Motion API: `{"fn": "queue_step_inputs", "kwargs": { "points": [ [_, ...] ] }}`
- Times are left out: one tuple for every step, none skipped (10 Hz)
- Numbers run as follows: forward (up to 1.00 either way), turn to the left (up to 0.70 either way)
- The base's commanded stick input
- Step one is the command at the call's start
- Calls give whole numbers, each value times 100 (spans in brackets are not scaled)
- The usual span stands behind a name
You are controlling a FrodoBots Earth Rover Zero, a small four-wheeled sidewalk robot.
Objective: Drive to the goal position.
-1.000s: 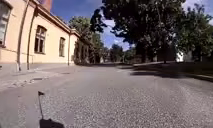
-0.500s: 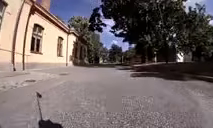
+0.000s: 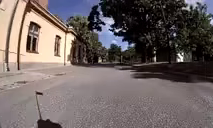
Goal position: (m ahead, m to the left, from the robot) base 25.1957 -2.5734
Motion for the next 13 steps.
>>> {"fn": "queue_step_inputs", "kwargs": {
  "points": [
    [70,0],
    [70,0],
    [70,0],
    [70,0],
    [70,0],
    [70,0],
    [70,0],
    [70,0],
    [70,0],
    [70,0],
    [70,0],
    [70,0],
    [70,0]
  ]
}}
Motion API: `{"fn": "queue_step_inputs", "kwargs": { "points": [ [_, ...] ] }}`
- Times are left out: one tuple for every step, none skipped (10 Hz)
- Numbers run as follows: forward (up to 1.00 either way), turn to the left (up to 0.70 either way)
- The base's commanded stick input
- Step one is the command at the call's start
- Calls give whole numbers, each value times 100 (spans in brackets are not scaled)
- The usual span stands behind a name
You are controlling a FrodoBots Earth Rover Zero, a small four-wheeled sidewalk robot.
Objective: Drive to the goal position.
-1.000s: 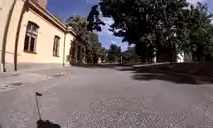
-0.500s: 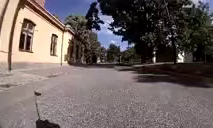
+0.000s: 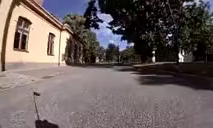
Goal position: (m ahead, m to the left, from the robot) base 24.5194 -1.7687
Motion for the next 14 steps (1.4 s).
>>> {"fn": "queue_step_inputs", "kwargs": {
  "points": [
    [70,0],
    [70,0],
    [70,0],
    [70,0],
    [70,0],
    [70,0],
    [70,0],
    [70,0],
    [70,0],
    [70,0],
    [70,0],
    [70,0],
    [70,0],
    [70,0]
  ]
}}
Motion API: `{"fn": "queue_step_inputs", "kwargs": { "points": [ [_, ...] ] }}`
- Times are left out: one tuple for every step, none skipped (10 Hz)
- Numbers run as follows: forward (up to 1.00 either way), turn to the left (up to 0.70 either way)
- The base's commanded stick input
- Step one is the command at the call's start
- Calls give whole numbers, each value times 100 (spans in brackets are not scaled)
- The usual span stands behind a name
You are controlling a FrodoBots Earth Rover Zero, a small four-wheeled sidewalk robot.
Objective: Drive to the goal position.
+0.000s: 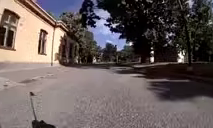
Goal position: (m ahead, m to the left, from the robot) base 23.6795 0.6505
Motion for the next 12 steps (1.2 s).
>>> {"fn": "queue_step_inputs", "kwargs": {
  "points": [
    [70,0],
    [70,0],
    [70,0],
    [70,0],
    [70,0],
    [70,0],
    [70,0],
    [70,0],
    [70,0],
    [70,0],
    [70,0],
    [70,0]
  ]
}}
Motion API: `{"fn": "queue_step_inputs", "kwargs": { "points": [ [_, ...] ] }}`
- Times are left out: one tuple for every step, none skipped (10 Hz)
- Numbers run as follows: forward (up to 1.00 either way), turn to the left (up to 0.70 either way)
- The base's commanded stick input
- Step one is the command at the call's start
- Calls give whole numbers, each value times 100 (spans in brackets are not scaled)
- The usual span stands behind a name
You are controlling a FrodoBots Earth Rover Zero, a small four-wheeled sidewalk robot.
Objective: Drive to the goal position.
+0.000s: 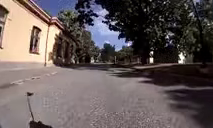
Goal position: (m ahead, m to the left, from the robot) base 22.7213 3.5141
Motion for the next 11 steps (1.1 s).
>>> {"fn": "queue_step_inputs", "kwargs": {
  "points": [
    [70,0],
    [70,0],
    [70,0],
    [70,0],
    [70,0],
    [70,0],
    [70,0],
    [70,0],
    [70,0],
    [70,0],
    [70,0]
  ]
}}
